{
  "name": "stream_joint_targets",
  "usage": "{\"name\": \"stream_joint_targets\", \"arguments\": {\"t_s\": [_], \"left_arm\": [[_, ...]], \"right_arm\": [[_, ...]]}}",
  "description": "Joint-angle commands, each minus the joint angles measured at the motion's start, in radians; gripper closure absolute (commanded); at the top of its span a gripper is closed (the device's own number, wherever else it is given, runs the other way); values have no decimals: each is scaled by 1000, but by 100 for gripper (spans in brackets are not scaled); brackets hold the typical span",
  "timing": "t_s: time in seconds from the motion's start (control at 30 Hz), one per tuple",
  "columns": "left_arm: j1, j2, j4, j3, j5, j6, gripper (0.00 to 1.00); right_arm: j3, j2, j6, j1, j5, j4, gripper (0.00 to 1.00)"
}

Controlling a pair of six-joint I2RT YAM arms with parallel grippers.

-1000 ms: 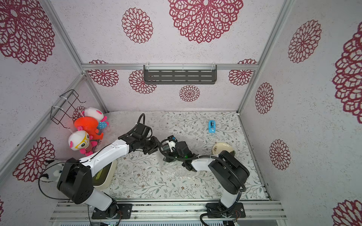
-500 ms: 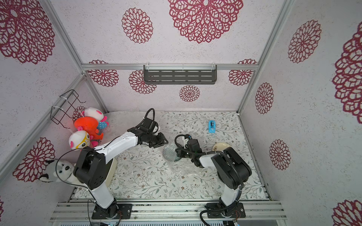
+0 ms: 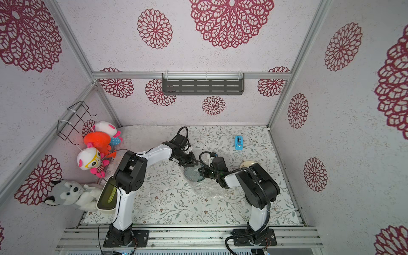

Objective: Wrap dinner plates in bubble wrap
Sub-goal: Wrap the plate in the bubble wrap.

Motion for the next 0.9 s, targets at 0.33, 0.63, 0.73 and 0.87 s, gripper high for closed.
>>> {"name": "stream_joint_targets", "arguments": {"t_s": [0.33,0.63,0.73,0.87], "left_arm": [[-10,31,3,-34,-108,-80,68],[-11,14,30,-91,-131,-104,76],[-12,16,36,-96,-128,-99,84],[-11,21,26,-100,-137,-91,87]], "right_arm": [[11,-482,-1124,121,236,-750,21],[-141,-537,-1464,312,313,-648,26],[-183,-501,-1488,362,352,-529,32],[-223,-449,-1505,404,392,-381,37]]}}
